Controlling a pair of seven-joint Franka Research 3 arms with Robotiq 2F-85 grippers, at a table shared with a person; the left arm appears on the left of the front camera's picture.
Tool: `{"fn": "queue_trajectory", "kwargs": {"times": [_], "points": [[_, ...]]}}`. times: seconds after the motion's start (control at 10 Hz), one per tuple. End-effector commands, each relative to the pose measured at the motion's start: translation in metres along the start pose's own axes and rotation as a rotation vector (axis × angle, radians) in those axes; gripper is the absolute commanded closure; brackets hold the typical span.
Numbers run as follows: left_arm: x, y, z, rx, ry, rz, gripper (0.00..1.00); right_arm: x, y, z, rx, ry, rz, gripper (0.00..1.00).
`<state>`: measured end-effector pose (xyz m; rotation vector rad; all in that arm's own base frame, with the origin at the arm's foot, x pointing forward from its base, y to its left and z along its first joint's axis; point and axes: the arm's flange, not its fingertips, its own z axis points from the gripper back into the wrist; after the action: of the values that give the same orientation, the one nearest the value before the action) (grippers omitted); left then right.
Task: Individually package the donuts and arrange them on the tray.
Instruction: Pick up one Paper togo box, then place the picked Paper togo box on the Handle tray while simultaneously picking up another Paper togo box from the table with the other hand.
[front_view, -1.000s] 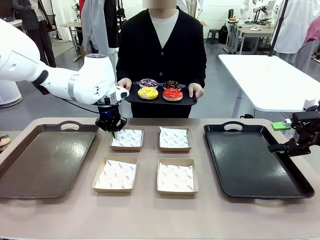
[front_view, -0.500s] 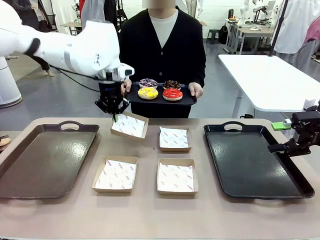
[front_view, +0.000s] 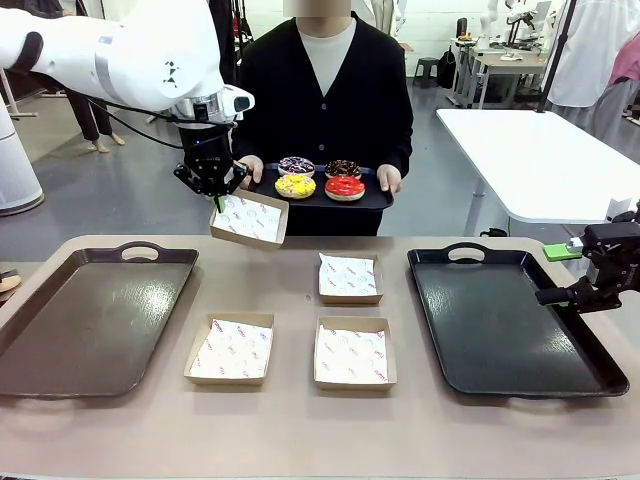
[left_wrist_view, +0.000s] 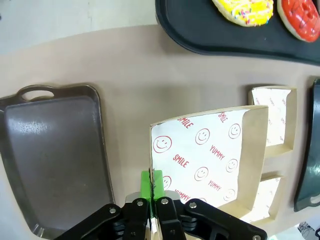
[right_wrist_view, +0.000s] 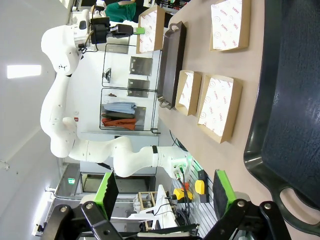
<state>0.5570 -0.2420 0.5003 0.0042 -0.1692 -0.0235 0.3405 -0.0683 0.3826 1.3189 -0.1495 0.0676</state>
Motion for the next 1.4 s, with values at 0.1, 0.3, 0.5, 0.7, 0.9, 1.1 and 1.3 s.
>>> {"fn": "queue_trajectory", "kwargs": {"times": [0.1,0.3,0.5,0.7,0.9,1.1,1.3], "points": [[0.009,-0.0017,-0.0062,0.044,0.02,0.071,1.0,0.0001,0.0007,-0.0011,0.007,-0.007,0.001,0.0],[0.0008,0.0007,0.0008,0.008,-0.002,0.026,1.0,0.0001,0.0007,-0.0011,0.007,-0.007,0.001,0.0],[0.0008,0.0007,0.0008,0.008,-0.002,0.026,1.0,0.0001,0.0007,-0.0011,0.007,-0.007,0.001,0.0],[0.0008,0.0007,0.0008,0.008,-0.002,0.026,1.0,0.0001,0.0007,-0.0011,0.007,-0.007,0.001,0.0],[0.0008,0.0007,0.0008,0.008,-0.002,0.026,1.0,0.0001,0.0007,-0.0011,0.007,-0.007,0.001,0.0],[0.0008,0.0007,0.0008,0.008,-0.002,0.026,1.0,0.0001,0.0007,-0.0011,0.007,-0.007,0.001,0.0],[0.0008,0.0007,0.0008,0.008,-0.002,0.026,1.0,0.0001,0.0007,-0.0011,0.007,-0.007,0.001,0.0]]}}
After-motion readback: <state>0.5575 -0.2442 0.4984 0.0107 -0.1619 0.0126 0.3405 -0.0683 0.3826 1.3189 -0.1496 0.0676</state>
